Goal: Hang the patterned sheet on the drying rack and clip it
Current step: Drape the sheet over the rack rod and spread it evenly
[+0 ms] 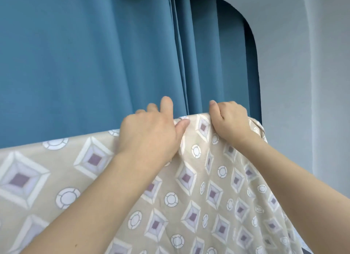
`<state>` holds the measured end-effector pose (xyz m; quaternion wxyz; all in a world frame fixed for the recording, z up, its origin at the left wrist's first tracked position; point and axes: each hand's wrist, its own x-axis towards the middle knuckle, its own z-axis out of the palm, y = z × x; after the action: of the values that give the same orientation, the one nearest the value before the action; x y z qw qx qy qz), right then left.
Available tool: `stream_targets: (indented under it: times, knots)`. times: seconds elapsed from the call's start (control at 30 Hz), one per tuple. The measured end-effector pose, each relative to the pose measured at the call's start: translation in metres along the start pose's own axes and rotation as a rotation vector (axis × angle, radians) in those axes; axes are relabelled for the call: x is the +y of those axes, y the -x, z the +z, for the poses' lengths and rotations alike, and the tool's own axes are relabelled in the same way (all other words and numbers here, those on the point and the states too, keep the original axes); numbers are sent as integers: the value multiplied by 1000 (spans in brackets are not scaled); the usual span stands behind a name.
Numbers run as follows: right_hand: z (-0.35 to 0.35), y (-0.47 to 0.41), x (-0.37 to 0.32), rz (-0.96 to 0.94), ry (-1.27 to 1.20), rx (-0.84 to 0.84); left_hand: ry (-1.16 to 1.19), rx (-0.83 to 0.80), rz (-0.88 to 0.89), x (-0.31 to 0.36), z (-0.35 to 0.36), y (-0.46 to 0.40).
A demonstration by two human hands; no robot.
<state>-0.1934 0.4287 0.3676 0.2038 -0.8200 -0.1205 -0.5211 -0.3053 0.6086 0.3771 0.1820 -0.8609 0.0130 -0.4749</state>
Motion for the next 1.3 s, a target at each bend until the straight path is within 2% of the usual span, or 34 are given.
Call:
stream_targets:
  times: [0.13, 0.23, 0.27, 0.37, 0.47, 0.6, 0.67, 0.73, 0.9, 1.03, 1.13, 1.2, 1.3]
  knots:
    - [2, -2, -1, 59, -6, -19, 41, 100, 68, -36, 2, 26]
    - [-1, -6, -6, 112, -3, -105, 41, 30, 101, -56, -5, 28]
    - [-4, -6, -12, 94, -37, -129, 53, 23, 83, -60, -5, 25]
    - [-9, 2, -36, -133, -147, -147, 154, -10, 58, -63, -4, 18]
    - [-2, 17, -65, -178, -144, -74, 228, -8, 65, -59, -7, 17]
    - [8, 25, -84, -107, -104, 46, 360, -232, -2, -69, -7, 2]
    - [11, 22, -91, -45, -96, 16, 430, -402, -38, -80, -7, -12]
    - [13, 21, -98, -13, -118, -24, 412, -541, 12, -91, -6, -23]
    - [6, 22, -95, -12, -212, -163, 326, -703, 108, -103, -1, -29]
    - [-7, 13, -92, 162, -118, -242, 418, -673, 57, -98, -16, -17]
    - [-11, 10, -97, 218, -65, -236, 379, -557, 78, -99, -32, 6]
    - [-12, 10, -102, 237, -38, -262, 213, -399, 118, -110, -37, 28]
    - [-15, 9, -106, 257, -5, -309, -49, -182, -8, -133, -26, 67]
